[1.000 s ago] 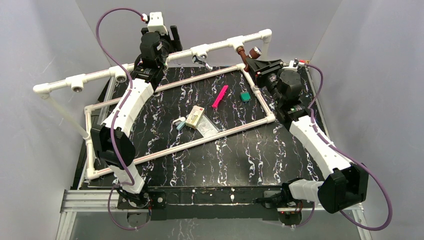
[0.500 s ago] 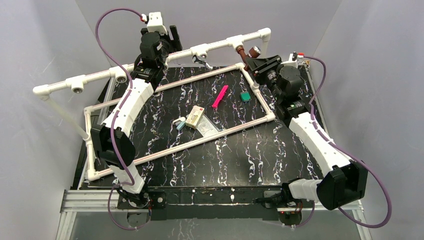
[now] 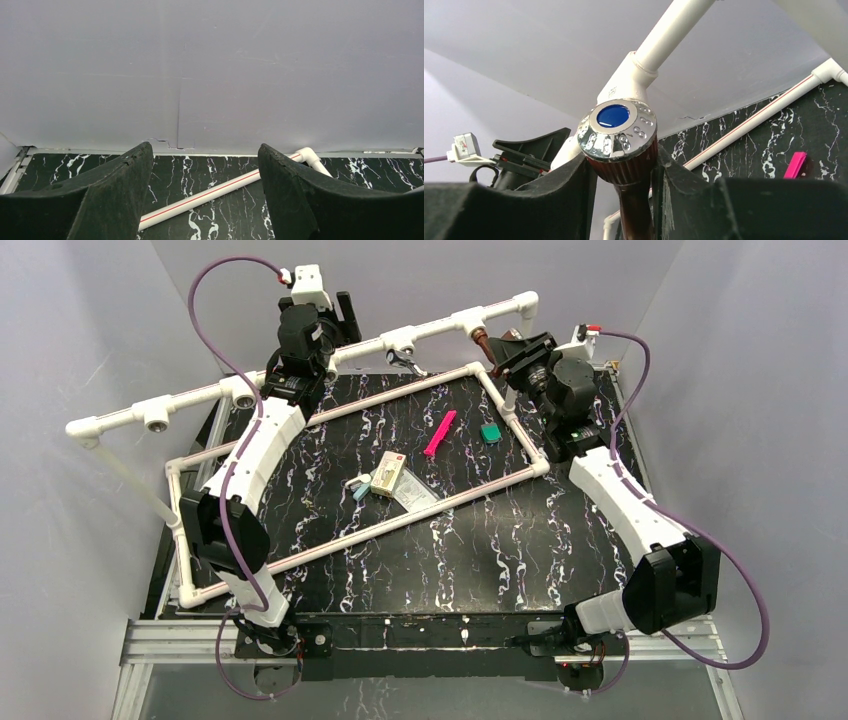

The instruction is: Install the water faucets

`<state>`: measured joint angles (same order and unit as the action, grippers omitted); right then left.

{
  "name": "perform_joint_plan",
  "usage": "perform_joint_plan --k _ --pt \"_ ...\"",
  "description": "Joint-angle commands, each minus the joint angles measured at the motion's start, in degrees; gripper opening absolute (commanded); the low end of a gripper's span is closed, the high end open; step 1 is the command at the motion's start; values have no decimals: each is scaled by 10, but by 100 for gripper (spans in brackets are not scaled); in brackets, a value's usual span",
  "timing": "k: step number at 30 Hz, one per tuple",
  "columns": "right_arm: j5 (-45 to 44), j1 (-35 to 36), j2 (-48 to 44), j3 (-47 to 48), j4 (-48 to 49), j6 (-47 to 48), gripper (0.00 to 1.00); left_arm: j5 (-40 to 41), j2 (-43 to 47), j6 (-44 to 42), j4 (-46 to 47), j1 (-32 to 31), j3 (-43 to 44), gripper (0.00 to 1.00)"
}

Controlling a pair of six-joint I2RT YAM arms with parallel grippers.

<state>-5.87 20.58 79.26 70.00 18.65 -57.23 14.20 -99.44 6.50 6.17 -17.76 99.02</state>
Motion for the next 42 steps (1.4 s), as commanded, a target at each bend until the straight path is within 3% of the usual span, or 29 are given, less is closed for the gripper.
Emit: perform_joint_plan --k 1,5,7,8,9,31,42 --pt "-23 -14 11 28 101 47 37 -19 -3 -18 -122 -13 -36 74" --pt "-13 -14 15 24 109 56 27 -19 -4 -20 -119 -13 -39 74" --pt "-11 -14 17 22 108 56 15 -19 -4 -20 -119 -12 -41 74" --pt "-13 -14 17 20 108 48 3 -19 -4 -20 -118 -12 -42 74" --pt "-16 -14 16 17 105 35 1 -19 -4 -20 -118 -12 -43 74" --pt "-25 -7 17 9 -33 -384 1 -31 -8 -18 -115 -12 -48 74" --pt "31 1 30 27 -61 -517 1 -34 -4 -17 -123 -13 -47 74"
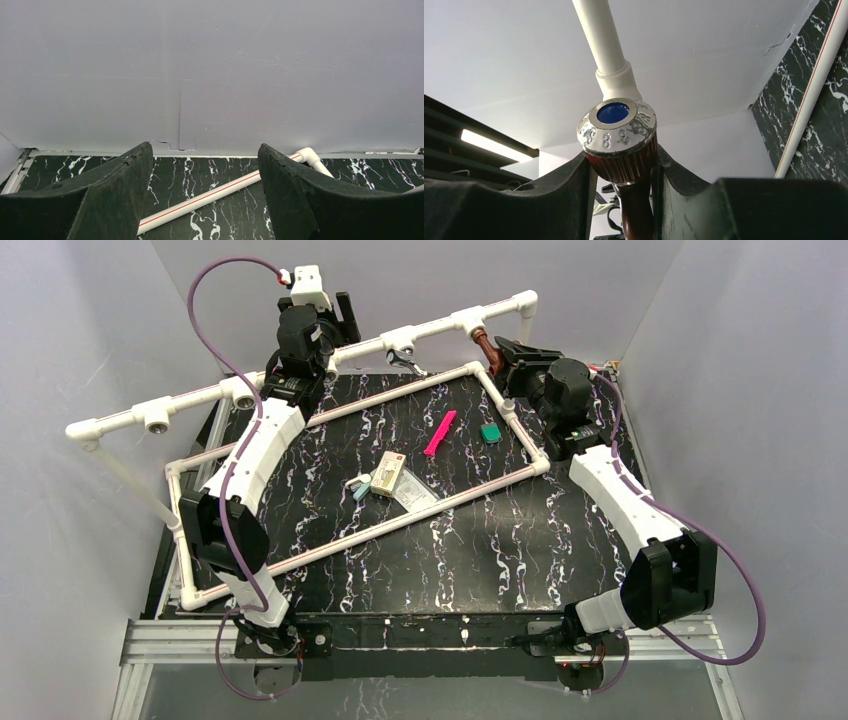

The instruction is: Install the water faucets

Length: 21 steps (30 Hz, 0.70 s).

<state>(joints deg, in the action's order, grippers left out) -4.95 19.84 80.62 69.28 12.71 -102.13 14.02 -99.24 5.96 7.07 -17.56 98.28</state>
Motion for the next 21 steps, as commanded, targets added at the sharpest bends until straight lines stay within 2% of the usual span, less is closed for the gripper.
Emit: perform_joint_plan --k 1,11,13,14,16,18,21 --pt "22 9 16 37 -2 -71 1 -32 -5 -10 -132 -14 -40 74" --pt "20 18 13 44 11 -47 3 -33 -2 -5 -137 -14 -39 74" --pt "17 18 11 45 12 -35 16 -32 -2 -4 -138 -14 -41 74" --pt "16 18 10 45 14 -30 27 -32 -2 -4 -138 -14 -41 74" --pt "13 18 7 41 22 -22 41 -32 -2 -3 -138 -15 -42 74" --pt "9 18 3 35 33 -15 51 -32 -3 -3 -138 -14 -42 74" --pt "3 18 -2 33 38 2 60 -32 -3 -3 -137 -14 -43 74"
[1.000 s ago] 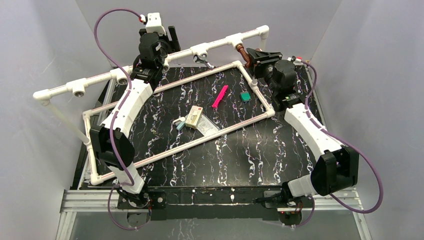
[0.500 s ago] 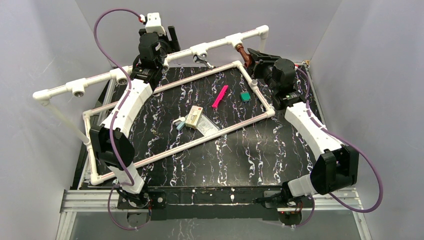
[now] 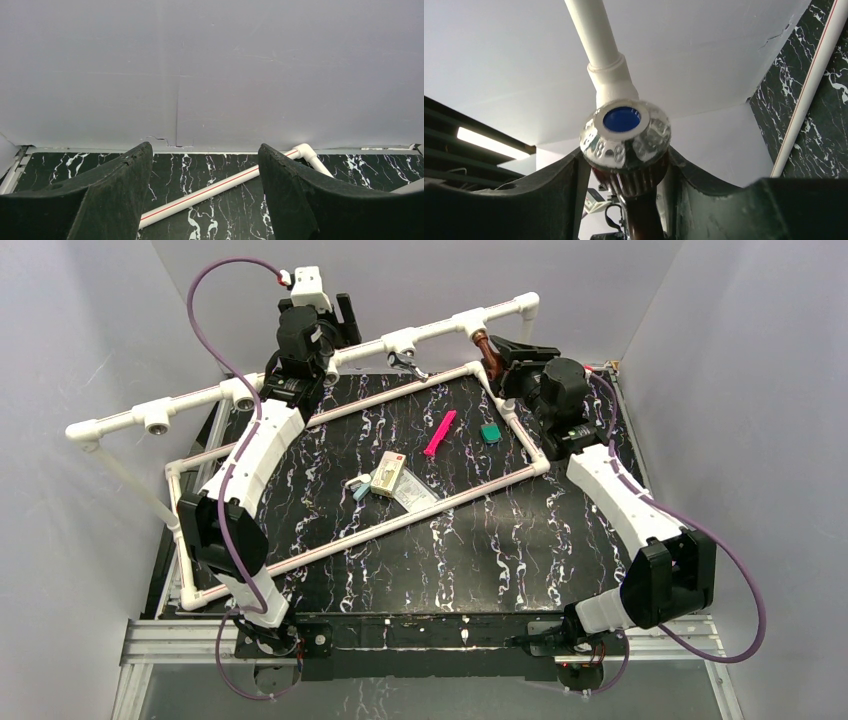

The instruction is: Install the water faucets

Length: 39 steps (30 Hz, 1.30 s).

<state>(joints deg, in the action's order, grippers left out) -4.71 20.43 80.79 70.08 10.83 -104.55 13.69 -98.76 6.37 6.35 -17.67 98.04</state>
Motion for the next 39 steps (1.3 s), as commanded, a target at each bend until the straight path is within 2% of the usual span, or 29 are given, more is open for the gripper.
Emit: perform_joint_plan --k 1,6,39 --pt "0 12 -5 23 60 31 62 -29 -8 -7 -130 -13 -41 74" --pt "0 12 -11 22 64 47 69 -29 -10 -7 -130 -13 -39 74" --pt "61 21 -75 -45 52 108 78 -32 -15 -1 -129 -13 -38 74"
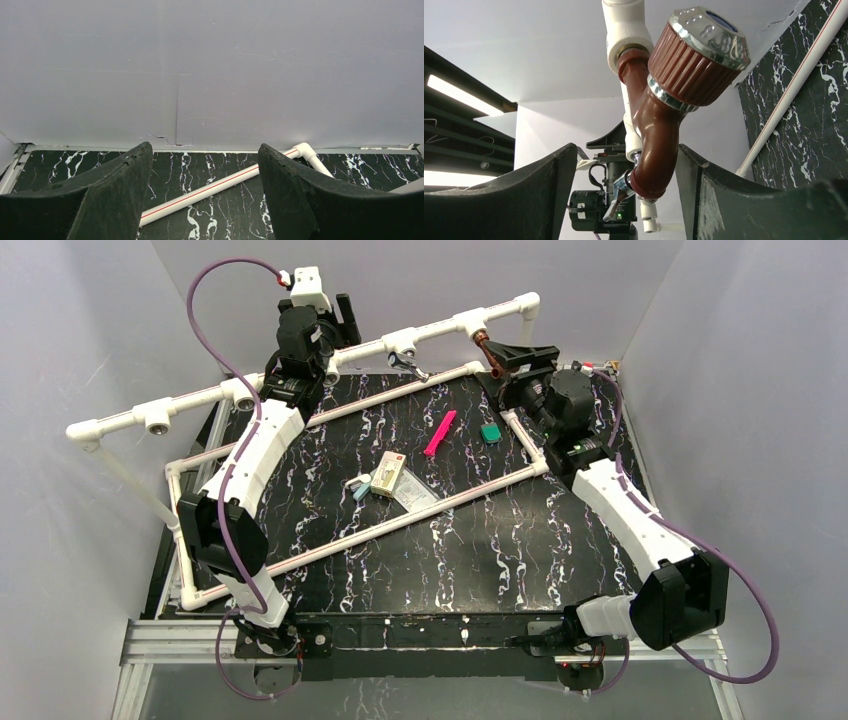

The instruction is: Install the water faucets

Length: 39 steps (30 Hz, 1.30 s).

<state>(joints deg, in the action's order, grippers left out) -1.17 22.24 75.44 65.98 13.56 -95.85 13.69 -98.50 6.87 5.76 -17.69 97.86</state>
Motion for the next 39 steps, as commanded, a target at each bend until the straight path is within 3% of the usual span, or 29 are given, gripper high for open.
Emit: perform_joint_plan --k 1,7,14,26,35,39 --pt "35 3 -24 -3 21 26 78 -32 -18 -6 -123 -13 -37 74" --pt "61 3 -50 -12 -12 69 80 -29 -14 -10 -124 -13 -38 74" --pt "79 0 -99 -5 -77 214 81 -28 -13 -14 -125 -13 -38 74" --pt "45 -3 -168 25 -154 680 79 -28 -11 -21 -131 -13 -38 74" --pt "15 -3 -215 -44 -62 1018 81 -27 -12 -23 -134 -13 -37 74" --pt "54 -3 -230 -106 13 1144 82 -29 -15 -22 -136 -13 -36 74"
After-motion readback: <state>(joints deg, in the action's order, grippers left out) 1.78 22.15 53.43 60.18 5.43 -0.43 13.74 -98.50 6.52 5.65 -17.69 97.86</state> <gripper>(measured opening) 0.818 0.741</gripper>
